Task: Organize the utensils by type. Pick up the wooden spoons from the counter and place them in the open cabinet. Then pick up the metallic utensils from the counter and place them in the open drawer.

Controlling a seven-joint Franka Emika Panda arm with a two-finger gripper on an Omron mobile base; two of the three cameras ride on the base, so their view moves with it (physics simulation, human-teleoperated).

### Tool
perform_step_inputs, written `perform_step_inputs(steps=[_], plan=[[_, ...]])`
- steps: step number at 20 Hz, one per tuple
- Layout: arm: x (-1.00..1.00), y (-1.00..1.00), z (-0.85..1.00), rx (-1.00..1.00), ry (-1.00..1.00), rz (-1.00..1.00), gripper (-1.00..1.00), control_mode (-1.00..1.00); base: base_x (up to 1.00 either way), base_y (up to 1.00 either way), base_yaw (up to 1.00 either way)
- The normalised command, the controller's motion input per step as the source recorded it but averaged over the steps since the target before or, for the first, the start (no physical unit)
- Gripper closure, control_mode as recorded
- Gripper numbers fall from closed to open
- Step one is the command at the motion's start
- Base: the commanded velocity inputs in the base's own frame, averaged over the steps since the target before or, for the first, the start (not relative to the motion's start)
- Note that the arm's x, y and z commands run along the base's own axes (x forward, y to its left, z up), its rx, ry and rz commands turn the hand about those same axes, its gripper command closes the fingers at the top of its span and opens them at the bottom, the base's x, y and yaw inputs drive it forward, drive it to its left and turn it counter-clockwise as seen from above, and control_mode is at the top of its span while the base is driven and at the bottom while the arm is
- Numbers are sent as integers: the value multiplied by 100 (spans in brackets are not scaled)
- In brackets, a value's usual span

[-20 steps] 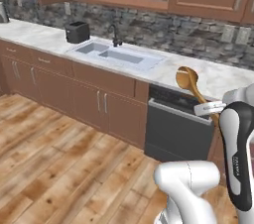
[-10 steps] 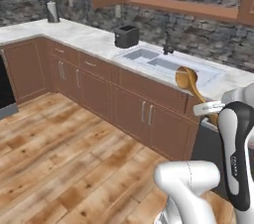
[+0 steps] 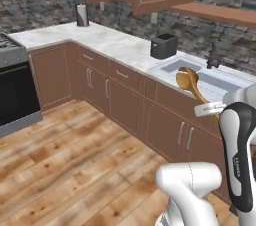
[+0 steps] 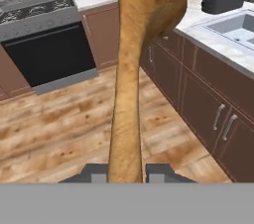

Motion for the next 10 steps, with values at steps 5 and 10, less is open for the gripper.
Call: perform_step_inputs(steps=[5, 10], plan=[[0, 0, 0, 0, 0, 0, 100, 100, 100, 33, 21], [0, 0, 0, 0, 0, 0, 100, 100, 100, 25, 24]])
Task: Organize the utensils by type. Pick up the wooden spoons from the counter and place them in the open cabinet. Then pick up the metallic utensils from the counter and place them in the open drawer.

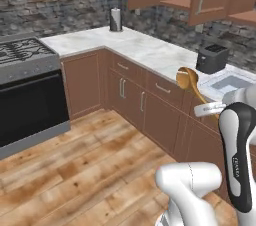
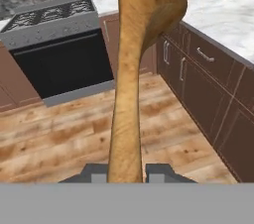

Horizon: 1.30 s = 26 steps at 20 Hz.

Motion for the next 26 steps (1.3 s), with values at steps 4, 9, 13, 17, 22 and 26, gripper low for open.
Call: perform_step_inputs(steps=[4, 9, 13, 17, 22, 26], plan=[[0, 0, 0, 0, 0, 0, 100, 100, 100, 32, 15], [0, 0, 0, 0, 0, 0, 100, 100, 96, 28, 3], [0, 0, 0, 0, 0, 0, 100, 100, 79, 29, -11], [0, 0, 0, 0, 0, 0, 100, 100, 64, 29, -31], [0, 0, 0, 0, 0, 0, 100, 100, 54, 30, -47], [0, 0, 0, 0, 0, 0, 100, 100, 52, 39, -52]])
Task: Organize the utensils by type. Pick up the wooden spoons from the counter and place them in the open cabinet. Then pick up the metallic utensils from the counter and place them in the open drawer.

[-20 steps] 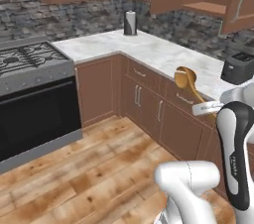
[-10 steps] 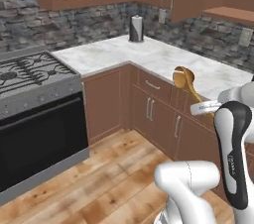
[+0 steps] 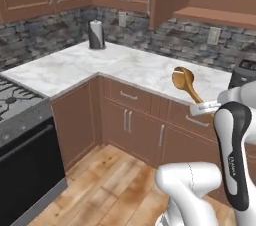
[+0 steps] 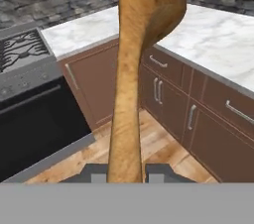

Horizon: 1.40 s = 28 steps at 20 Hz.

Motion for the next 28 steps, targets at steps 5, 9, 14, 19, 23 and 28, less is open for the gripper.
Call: perform_step_inputs(steps=[5, 9, 14, 19, 23, 28], plan=[[0, 0, 0, 0, 0, 0, 100, 100, 59, 56, -52], [0, 0, 0, 0, 0, 0, 100, 100, 61, 57, -52], [0, 0, 0, 0, 0, 0, 100, 100, 57, 35, -51], [0, 0, 0, 0, 0, 0, 100, 100, 57, 17, -48], [0, 0, 0, 0, 0, 0, 100, 100, 64, 10, -40], [0, 0, 0, 0, 0, 0, 100, 100, 69, 31, -21]])
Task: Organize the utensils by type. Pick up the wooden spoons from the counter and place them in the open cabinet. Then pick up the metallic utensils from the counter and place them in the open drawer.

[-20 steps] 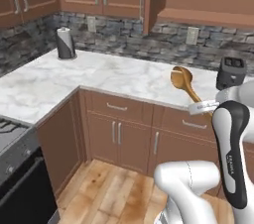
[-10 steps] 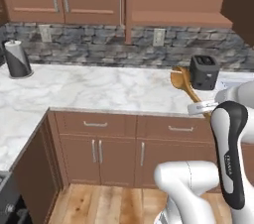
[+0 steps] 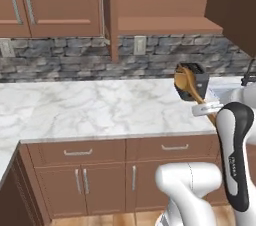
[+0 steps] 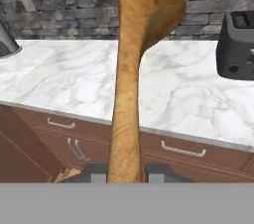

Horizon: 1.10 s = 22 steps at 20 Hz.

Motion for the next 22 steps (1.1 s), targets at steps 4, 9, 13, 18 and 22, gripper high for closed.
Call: perform_step_inputs(steps=[4, 9, 13, 18, 22], plan=[[0, 0, 0, 0, 0, 0, 100, 100, 72, 38, -5], [0, 0, 0, 0, 0, 0, 100, 100, 66, 33, -2], [0, 0, 0, 0, 0, 0, 100, 100, 57, 25, -2], [34, 10, 15, -13, 6, -3, 100, -100, 0, 0, 0], [2, -4, 50, -10, 0, -14, 100, -100, 0, 0, 0]])
